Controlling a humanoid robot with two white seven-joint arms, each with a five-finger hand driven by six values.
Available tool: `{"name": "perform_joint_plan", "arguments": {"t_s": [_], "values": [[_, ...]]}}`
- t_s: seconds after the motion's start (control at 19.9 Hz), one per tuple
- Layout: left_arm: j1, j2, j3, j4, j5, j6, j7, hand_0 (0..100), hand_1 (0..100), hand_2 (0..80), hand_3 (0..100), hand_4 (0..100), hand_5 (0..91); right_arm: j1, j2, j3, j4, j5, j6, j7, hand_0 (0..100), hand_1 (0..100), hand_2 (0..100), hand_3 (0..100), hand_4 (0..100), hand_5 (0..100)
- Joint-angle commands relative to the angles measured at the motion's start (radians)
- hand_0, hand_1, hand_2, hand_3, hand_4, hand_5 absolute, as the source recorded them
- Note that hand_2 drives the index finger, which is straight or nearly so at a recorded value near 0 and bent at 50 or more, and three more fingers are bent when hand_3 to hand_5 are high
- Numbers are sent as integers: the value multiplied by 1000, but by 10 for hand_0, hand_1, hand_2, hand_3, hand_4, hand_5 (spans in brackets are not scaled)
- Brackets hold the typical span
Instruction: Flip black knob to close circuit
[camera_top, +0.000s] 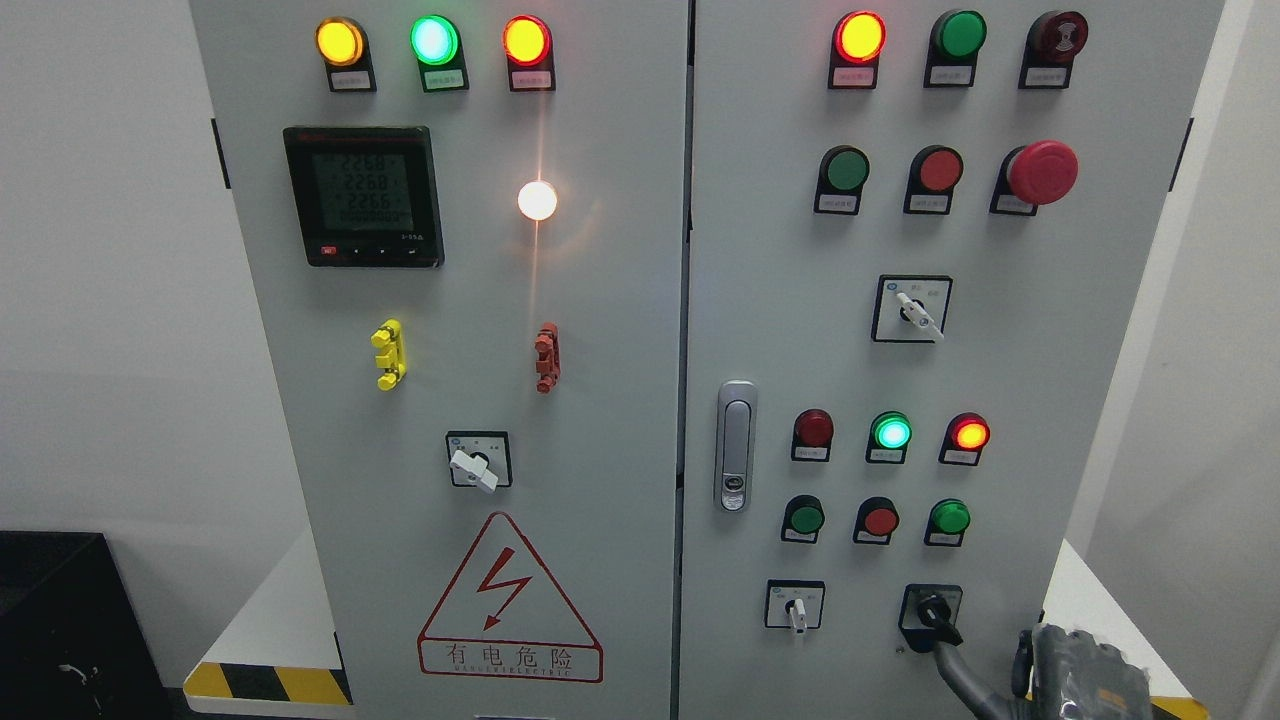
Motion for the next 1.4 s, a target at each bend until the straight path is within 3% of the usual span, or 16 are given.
{"name": "perform_joint_plan", "arguments": {"t_s": [0.0,1.05,1.35], "values": [[23,0,0,-29,-1,1,-1,120,556,0,0,0,0,-6,-3,-15,-1,-6,0,-2,0,53,886,1000,949,1000],[23,0,0,-31,1,1,-1,120,556,0,0,0,0,-10,-5,1,-7,-15,-14,-16,0,52,885,1000,944,1000],[23,0,0,-29,-1,1,-1,120,556,0,0,0,0,-6,-6,13,-3,-12,-19,-36,0,54,883,1000,943,1000]]}}
